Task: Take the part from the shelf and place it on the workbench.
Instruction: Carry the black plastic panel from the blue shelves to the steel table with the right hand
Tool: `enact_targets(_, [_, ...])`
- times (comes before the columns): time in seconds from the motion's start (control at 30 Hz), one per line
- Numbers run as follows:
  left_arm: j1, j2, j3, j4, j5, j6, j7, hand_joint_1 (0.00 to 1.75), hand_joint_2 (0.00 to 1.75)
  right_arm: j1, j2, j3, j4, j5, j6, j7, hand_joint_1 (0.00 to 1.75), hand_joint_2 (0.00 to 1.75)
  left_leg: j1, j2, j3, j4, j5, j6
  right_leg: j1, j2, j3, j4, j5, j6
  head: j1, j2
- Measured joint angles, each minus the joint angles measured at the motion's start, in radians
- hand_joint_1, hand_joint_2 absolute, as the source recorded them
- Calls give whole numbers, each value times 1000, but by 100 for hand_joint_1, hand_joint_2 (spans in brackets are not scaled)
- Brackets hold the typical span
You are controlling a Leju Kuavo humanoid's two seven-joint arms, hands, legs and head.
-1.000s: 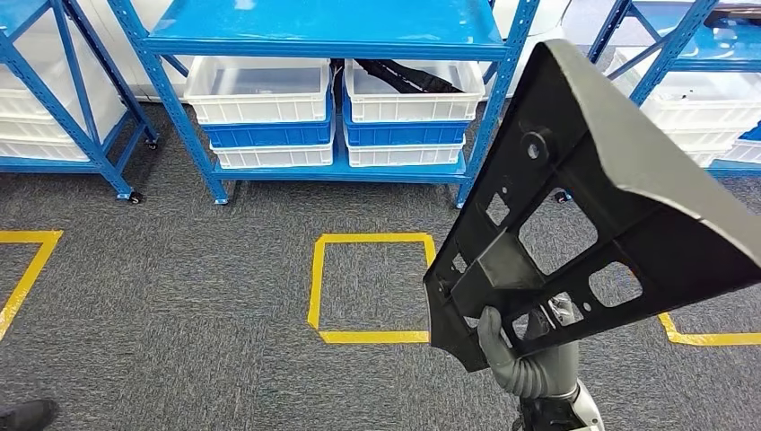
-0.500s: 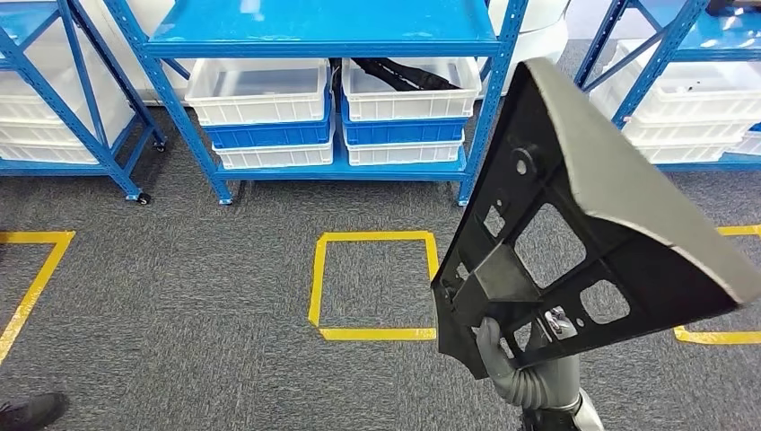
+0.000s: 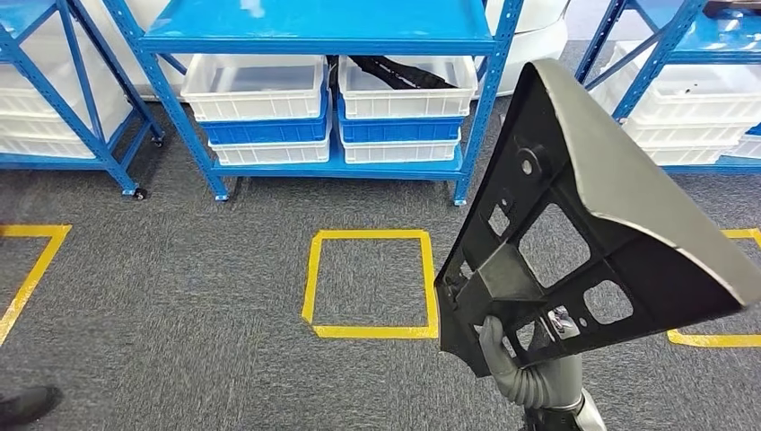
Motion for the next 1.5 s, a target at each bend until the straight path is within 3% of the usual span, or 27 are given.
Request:
enact_targets(0.13, [-1, 0, 0, 0, 0, 0, 0, 0, 175, 2, -3, 0, -2, 1, 0, 0, 175, 175, 2, -16, -2, -17, 12, 15, -3, -3, -19, 30, -22, 10, 2, 0])
enact_targets(0.23, [-2, 1, 0, 0, 0, 1, 0, 0, 175, 3, -7, 0, -3, 1, -1, 0, 175, 175, 5, -28, -7, -20, 18, 24, -6, 15, -103, 203, -97, 8, 5, 0])
enact_targets(0.3, [-2, 0, 0, 0, 0, 1, 0, 0, 175, 4, -9, 1, -3, 1, -1, 0, 175, 175, 6, -38, -11, -20, 20, 24, -9, 18, -143, 281, -116, 16, 5, 0])
enact_targets(0.33, [-2, 0, 0, 0, 0, 1, 0, 0, 175, 4, -10, 1, -3, 1, -1, 0, 175, 175, 7, -45, -12, -20, 22, 22, -11, 18, -136, 265, -102, 25, 5, 0])
enact_targets(0.4, [-2, -1, 0, 0, 1, 1, 0, 0, 175, 4, -11, 1, -3, 1, -1, 0, 175, 175, 9, -60, -12, -20, 25, 17, -18, 32, -73, 137, -47, 44, 6, 0])
enact_targets(0.43, [-3, -1, 0, 0, 2, 1, 0, 0, 175, 4, -12, 1, -3, 2, -1, 0, 175, 175, 7, -68, -13, -18, 26, 13, -19, 42, -41, 71, -24, 48, 6, 0])
enact_targets(0.5, [-3, -1, 0, 0, 3, 1, -1, 0, 175, 5, -12, 1, -3, 3, -1, 0, 175, 175, 4, -79, -19, -17, 32, 2, -19, 56, -10, 3, -2, 40, 6, 0])
enact_targets(0.57, [-1, 0, 0, 0, 3, 1, -2, 0, 175, 5, -13, 1, -3, 5, -1, 0, 175, 175, 5, -90, -26, -18, 38, -10, -17, 44, -11, 0, 4, 22, 5, 0])
enact_targets(0.63, [1, 1, 0, 0, 3, 1, -2, 0, 175, 5, -14, 0, -3, 6, -3, 0, 175, 175, 7, -81, -36, 3, 24, -19, -20, 29, -9, -3, 10, 8, 4, 0])
enact_targets(0.67, [1, 2, 0, 0, 3, 1, -3, 0, 175, 5, -13, 0, -3, 6, -3, 0, 175, 175, 8, -69, -52, 39, 0, -23, -22, 20, -9, -6, 13, 0, 2, 0])
enact_targets(0.77, [1, 0, -1, 0, 3, 1, -3, 0, 175, 6, -14, 0, -3, 7, -4, 0, 175, 175, 13, -38, -132, 227, -96, -32, -17, -9, -10, -5, 13, -11, -3, 0])
enact_targets(0.8, [1, 0, -1, 0, 3, 1, -3, 0, 175, 6, -14, 0, -3, 7, -4, 0, 175, 175, 15, -34, -147, 264, -105, -34, -16, -20, -10, -5, 13, -11, -3, 0])
enact_targets(0.83, [1, 0, -1, 0, 3, 1, -3, 0, 175, 6, -14, 0, -3, 7, -4, 0, 175, 175, 16, -31, -143, 262, -96, -34, -15, -31, -9, -5, 13, -11, -3, 0])
enact_targets(0.87, [2, 0, -1, 0, 3, 1, -3, 0, 175, 5, -14, 0, -3, 7, -4, 0, 175, 175, 17, -24, -119, 222, -71, -33, -14, -42, -8, -5, 12, -11, -3, 0])
enact_targets(0.93, [0, 0, -1, 0, 3, 1, -3, 0, 175, 5, -14, 0, -3, 7, -4, 0, 175, 175, 12, 18, -43, 85, -16, -29, -10, -61, -5, -4, 9, -8, -4, 0])
enact_targets(1.0, [-4, 0, -1, 0, 3, 0, -4, 0, 175, 5, -14, 0, -3, 8, -4, 1, 175, 175, 4, 48, -3, 4, 3, -20, -3, -79, -3, -3, 5, 0, -2, 0])
enact_targets(1.03, [-5, 0, -1, 0, 3, 0, -4, 0, 175, 5, -14, 0, -3, 8, -4, 1, 175, 175, -1, 45, -4, -4, 2, -16, -1, -89, -3, -3, 4, 5, 0, 0])
enact_targets(1.1, [-5, 1, -3, 0, 3, 0, -5, 0, 175, 4, -14, 0, -3, 8, -4, 2, 175, 175, -1, 17, -9, -10, 9, -3, -3, -103, -3, -2, 0, 14, 1, 0])
enact_targets(1.17, [-5, 2, -6, 0, 3, 0, -6, 0, 175, 5, -16, 0, -4, 8, -3, 2, 175, 175, 4, -6, -10, -16, 17, 10, -7, -62, -22, 41, -26, 18, 3, 0])
enact_targets(1.23, [-7, 2, -9, 0, 3, 0, -8, 0, 175, 7, -18, 0, -4, 8, -3, 3, 175, 175, 6, -31, -15, -17, 23, 19, -9, -3, -79, 158, -80, 11, 8, 0])
enact_targets(1.3, [-8, 1, -10, 0, 3, 0, -9, 0, 175, 11, -20, 0, -4, 8, -3, 4, 175, 175, 6, -61, -22, -16, 27, 23, -9, 16, -137, 271, -116, 10, 11, 0])
enact_targets(1.33, [-7, 1, -11, 0, 3, 0, -9, 0, 175, 13, -21, 0, -4, 8, -3, 4, 175, 175, 6, -77, -24, -16, 29, 23, -9, 19, -145, 282, -113, 15, 11, 0])
enact_targets(1.4, [-6, 1, -11, 0, 3, 0, -9, 0, 175, 14, -22, 0, -4, 8, -4, 5, 175, 175, 6, -107, -25, -15, 33, 19, -12, 30, -105, 193, -68, 31, 11, 0])
enact_targets(1.43, [-6, 1, -11, 0, 3, 0, -9, 0, 175, 14, -22, 0, -4, 8, -4, 5, 175, 175, 6, -121, -26, -15, 35, 16, -15, 52, -70, 119, -41, 37, 11, 0])
enact_targets(1.5, [-6, 1, -12, 0, 3, 0, -11, 0, 175, 15, -22, 0, -4, 8, -4, 5, 175, 175, 2, -143, -30, -12, 39, 8, -19, 84, -24, 20, -7, 37, 10, 0])
